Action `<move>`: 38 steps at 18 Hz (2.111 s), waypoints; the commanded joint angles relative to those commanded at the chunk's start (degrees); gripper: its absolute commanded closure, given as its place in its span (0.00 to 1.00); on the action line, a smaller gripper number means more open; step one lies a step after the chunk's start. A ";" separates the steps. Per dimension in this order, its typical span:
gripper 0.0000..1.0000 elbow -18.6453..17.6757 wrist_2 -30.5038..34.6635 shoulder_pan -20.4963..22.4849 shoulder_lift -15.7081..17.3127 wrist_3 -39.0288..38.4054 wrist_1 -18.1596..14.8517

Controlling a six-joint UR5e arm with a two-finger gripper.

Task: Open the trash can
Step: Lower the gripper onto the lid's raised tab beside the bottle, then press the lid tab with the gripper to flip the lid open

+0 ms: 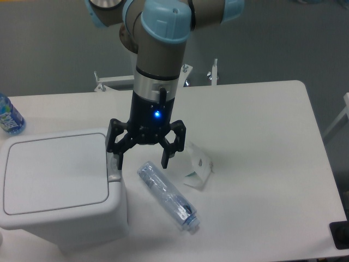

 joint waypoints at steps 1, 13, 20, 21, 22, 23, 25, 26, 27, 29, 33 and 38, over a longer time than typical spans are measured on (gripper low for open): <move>0.00 -0.26 -0.09 0.00 0.00 0.00 0.00; 0.00 -0.35 0.00 -0.35 -0.26 0.00 0.44; 0.00 -0.44 0.00 -0.35 -0.44 0.00 0.44; 0.00 -0.35 0.00 -0.35 -0.61 0.00 0.44; 0.00 -0.35 0.00 -0.35 -0.62 0.00 0.44; 0.00 -0.35 0.00 -0.35 -0.70 0.00 0.44; 0.00 -0.35 0.00 -0.35 -0.70 0.00 0.61; 0.00 -0.35 0.00 -0.35 -0.79 0.00 0.62; 0.00 -0.35 0.00 -0.35 -0.79 0.00 0.70; 0.00 -0.18 0.00 -0.35 -0.79 0.00 0.62; 0.00 2.62 0.00 -0.35 -0.70 0.00 0.61; 0.00 8.43 4.98 0.88 -1.23 8.94 0.53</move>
